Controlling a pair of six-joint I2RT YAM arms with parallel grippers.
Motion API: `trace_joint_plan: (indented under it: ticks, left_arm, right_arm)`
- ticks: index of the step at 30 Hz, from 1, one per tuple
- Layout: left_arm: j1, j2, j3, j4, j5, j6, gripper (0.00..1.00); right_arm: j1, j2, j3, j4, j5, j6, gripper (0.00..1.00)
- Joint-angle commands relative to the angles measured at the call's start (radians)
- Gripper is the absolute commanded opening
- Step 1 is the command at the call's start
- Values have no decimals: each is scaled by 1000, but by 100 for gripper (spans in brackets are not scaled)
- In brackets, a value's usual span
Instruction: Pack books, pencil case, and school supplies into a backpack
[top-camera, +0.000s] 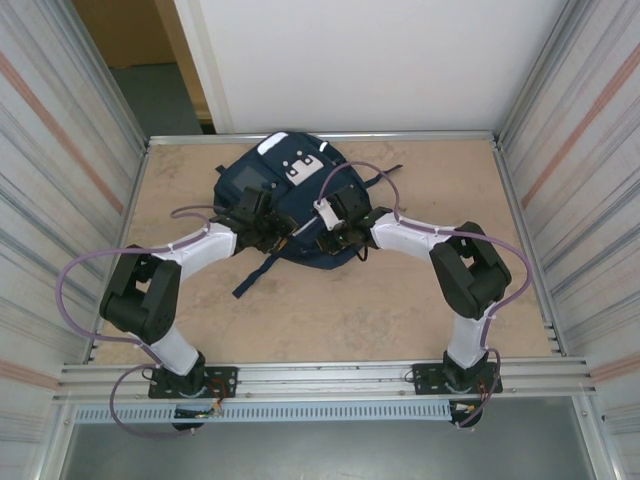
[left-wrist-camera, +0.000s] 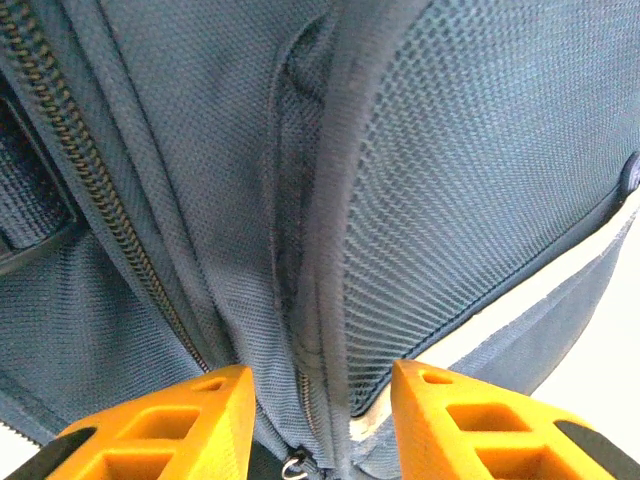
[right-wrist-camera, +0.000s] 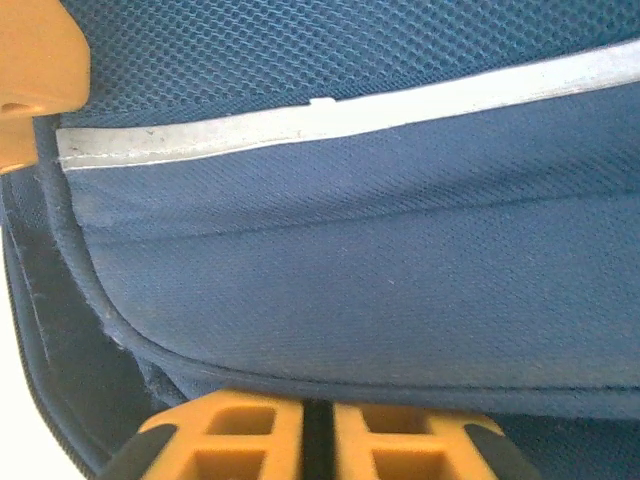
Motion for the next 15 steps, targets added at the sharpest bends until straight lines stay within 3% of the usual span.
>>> trace_joint_plan:
  ticks: [1, 11, 15]
  left_arm:
    - [-2, -6, 34, 14, -22, 5, 40]
    - [-35, 46, 69, 27, -31, -19, 39]
    - [-34, 27, 64, 15, -69, -4, 29]
  right_arm:
    - [15, -39, -24, 63, 57, 19, 3]
    - [53, -195, -69, 85, 20, 79, 0]
    - [80, -226, -71, 81, 18, 91, 0]
